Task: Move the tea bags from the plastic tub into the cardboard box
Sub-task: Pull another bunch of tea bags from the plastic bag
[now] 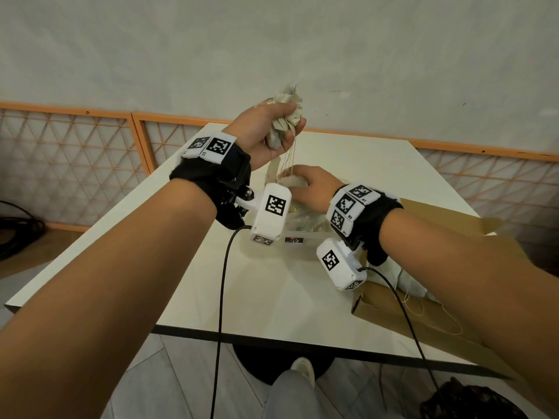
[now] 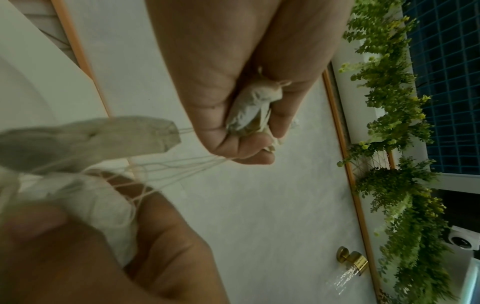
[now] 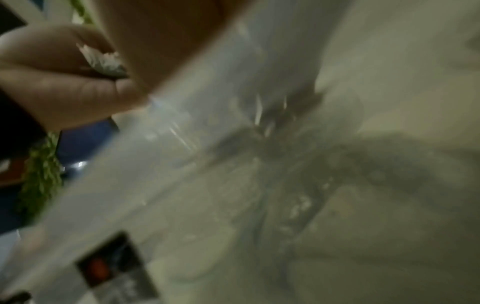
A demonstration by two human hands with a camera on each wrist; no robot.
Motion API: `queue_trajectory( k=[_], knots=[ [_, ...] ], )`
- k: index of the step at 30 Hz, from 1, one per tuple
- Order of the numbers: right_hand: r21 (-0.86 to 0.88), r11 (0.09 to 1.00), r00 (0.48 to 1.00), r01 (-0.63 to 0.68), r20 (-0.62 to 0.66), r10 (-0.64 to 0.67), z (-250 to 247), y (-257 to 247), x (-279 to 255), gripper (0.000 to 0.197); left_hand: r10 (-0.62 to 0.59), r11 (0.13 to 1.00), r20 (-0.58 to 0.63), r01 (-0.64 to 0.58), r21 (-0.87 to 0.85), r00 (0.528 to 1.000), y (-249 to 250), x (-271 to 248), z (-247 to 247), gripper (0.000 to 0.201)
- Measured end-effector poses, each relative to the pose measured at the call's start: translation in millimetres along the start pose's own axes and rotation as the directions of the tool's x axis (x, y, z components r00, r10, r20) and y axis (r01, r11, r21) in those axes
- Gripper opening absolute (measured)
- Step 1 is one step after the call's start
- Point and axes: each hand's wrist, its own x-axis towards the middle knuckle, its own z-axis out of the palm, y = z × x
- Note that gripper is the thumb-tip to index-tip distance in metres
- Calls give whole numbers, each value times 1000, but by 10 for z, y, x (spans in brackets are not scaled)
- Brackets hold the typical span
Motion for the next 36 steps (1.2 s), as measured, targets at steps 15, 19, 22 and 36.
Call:
queue_trajectory(
  k=[15,19,22,36],
  knots=[
    [394,919,998,14,-68,14,-33,38,22,14,28,999,-132,-31,-18,991,-101,-62,-142,6],
    [596,803,992,12,-106,64,-158,55,-24,8,61,997,-357,-39,68,932,-388,-32,-335,7],
    [635,773,997,-4,-62,56,-178,-38,-66,7,-20,992,-274,54,117,961,-529,-70,-272,16],
    [292,956,967,28,-251,49,-216,-54,-74,48,28,990,-129,-9,142,991,-726,-68,-130,15]
  ],
)
